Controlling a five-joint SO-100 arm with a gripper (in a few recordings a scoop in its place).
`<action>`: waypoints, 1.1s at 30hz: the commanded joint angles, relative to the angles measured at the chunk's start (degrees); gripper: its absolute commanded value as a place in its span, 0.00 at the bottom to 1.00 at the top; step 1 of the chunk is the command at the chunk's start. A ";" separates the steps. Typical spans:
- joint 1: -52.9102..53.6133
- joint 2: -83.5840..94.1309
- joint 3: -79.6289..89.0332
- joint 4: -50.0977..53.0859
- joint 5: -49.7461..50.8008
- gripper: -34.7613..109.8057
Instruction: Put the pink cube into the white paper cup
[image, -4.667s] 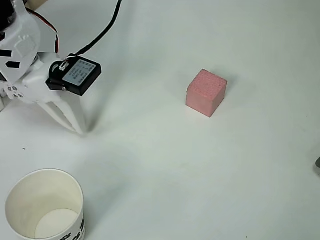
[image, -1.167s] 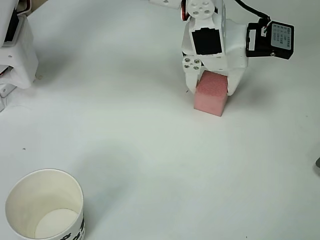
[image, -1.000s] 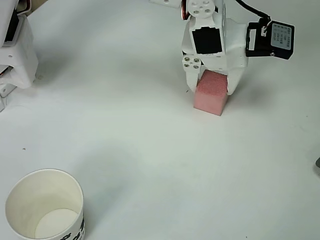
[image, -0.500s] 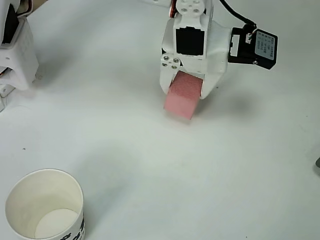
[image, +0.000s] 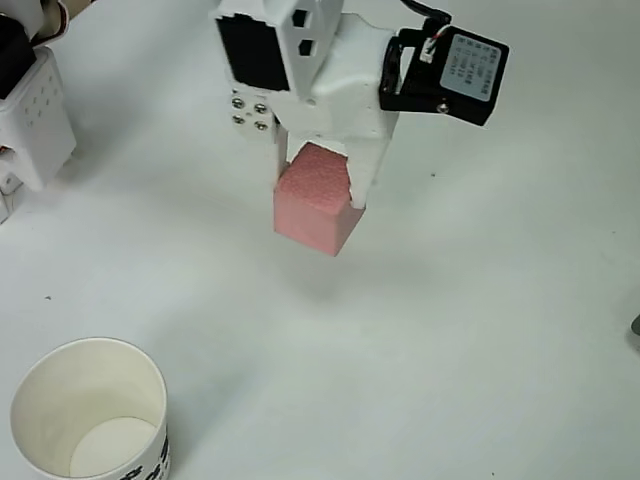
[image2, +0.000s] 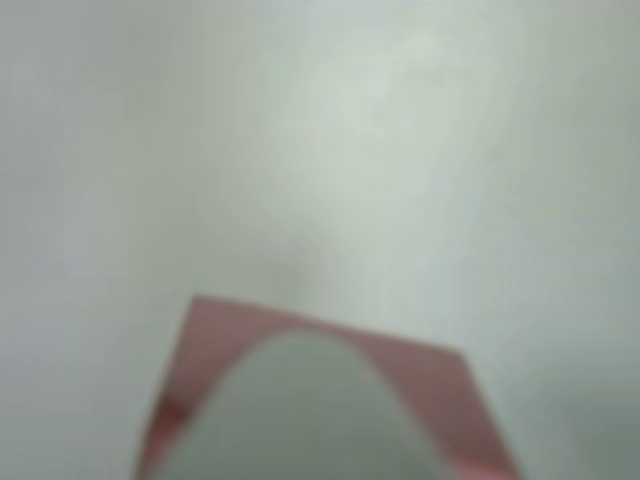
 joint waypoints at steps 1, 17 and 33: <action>3.25 10.99 0.88 1.05 -2.11 0.36; 17.93 21.88 11.07 0.79 -8.96 0.36; 26.72 21.53 15.64 -1.14 -14.50 0.37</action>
